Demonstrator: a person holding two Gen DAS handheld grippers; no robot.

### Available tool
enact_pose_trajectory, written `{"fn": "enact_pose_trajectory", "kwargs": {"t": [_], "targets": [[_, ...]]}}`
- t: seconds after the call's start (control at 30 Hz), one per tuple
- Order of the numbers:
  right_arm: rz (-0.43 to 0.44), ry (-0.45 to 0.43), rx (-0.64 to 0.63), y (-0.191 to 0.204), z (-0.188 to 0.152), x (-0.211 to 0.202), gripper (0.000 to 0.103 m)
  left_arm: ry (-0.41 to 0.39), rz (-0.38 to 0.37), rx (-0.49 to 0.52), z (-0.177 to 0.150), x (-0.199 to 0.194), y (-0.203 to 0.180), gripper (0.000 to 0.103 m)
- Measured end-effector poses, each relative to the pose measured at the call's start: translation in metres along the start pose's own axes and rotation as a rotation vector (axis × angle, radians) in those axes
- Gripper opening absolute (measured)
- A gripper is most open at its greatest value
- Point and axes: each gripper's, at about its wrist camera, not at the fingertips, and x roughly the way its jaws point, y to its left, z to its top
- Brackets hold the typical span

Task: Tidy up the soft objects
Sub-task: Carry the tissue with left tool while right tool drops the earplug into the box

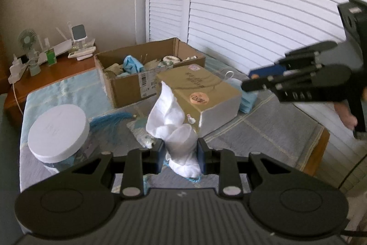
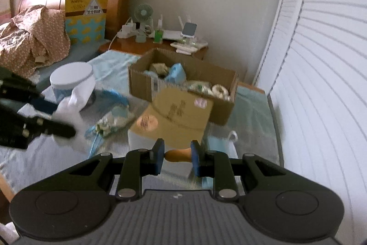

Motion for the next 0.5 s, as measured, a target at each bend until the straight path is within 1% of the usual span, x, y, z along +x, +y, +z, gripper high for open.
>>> {"fn": "enact_pose_trajectory", "kwargs": {"t": [0.27, 0.5], "targets": [[0.014, -0.026, -0.043, -0.002, 0.037, 0.023, 0.029, -0.017, 0.003, -0.037, -0.007, -0.007, 0.013, 0.027], [0.025, -0.043, -0.076, -0.010, 0.083, 0.061, 0.029, -0.033, 0.022, -0.061, -0.008, -0.013, 0.022, 0.027]]}}
